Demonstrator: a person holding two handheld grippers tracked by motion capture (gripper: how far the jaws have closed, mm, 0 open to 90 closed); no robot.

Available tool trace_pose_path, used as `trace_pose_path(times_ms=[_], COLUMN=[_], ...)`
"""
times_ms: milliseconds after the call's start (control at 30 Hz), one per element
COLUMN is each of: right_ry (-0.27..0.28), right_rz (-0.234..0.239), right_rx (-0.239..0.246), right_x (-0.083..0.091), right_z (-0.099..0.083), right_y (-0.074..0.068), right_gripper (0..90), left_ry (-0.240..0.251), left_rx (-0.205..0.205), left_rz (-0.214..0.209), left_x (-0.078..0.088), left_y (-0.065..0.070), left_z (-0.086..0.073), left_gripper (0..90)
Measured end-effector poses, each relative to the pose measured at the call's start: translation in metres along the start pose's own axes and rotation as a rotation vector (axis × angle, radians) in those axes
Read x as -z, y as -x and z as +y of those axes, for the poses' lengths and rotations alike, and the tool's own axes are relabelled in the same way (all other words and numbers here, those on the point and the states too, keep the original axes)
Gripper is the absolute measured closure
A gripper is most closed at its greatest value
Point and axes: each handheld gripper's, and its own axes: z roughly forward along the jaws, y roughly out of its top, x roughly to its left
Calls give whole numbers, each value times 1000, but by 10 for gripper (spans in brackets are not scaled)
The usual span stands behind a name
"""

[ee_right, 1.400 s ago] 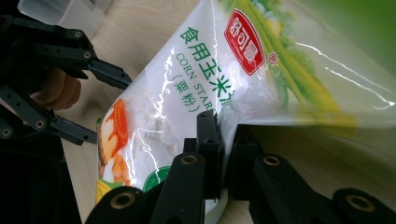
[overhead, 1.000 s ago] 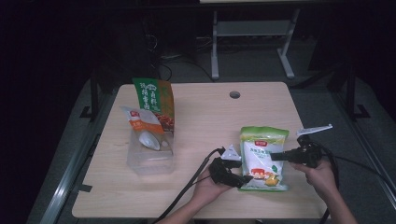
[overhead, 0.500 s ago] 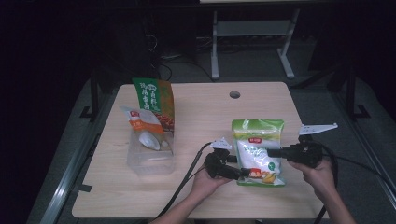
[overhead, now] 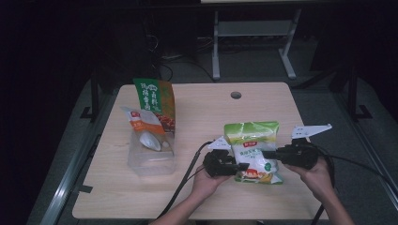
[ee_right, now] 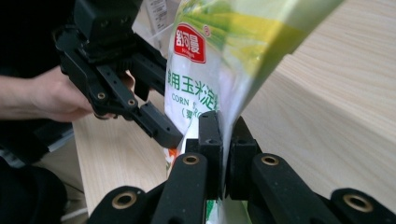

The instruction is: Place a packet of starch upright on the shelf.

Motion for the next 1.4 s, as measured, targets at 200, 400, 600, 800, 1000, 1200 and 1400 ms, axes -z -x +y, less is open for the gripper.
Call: trace_pose_path(times_ms=[200, 400, 600, 800, 1000, 1200, 1400], right_ry=[-104, -136, -161, -133, -110, -102, -106], right_rz=[-31, -23, -30, -28, -66, -72, -55], right_rx=[68, 60, 47, 59, 77, 99, 137], right_x=[-10, -22, -23, -21, -17, -21, -31], right_z=[2, -4, -1, 0, 7, 23, 42], right_y=[-8, -8, -9, -13, -17, -20, -25], right_gripper=[796, 740, 836, 875, 875, 876, 877], left_ry=[-24, -43, -48, -39, -32, -41, -56], left_rx=[-71, -111, -105, -89, -64, -140, -174], left_rz=[70, 83, 81, 106, 126, 146, 161], left_x=[4, 3, 6, 17, 32, 51, 62], left_y=[7, 10, 8, 7, 4, 14, 23], left_z=[0, 0, 0, -5, -12, -23, -32], left_gripper=[670, 673, 666, 544, 476, 442, 424])
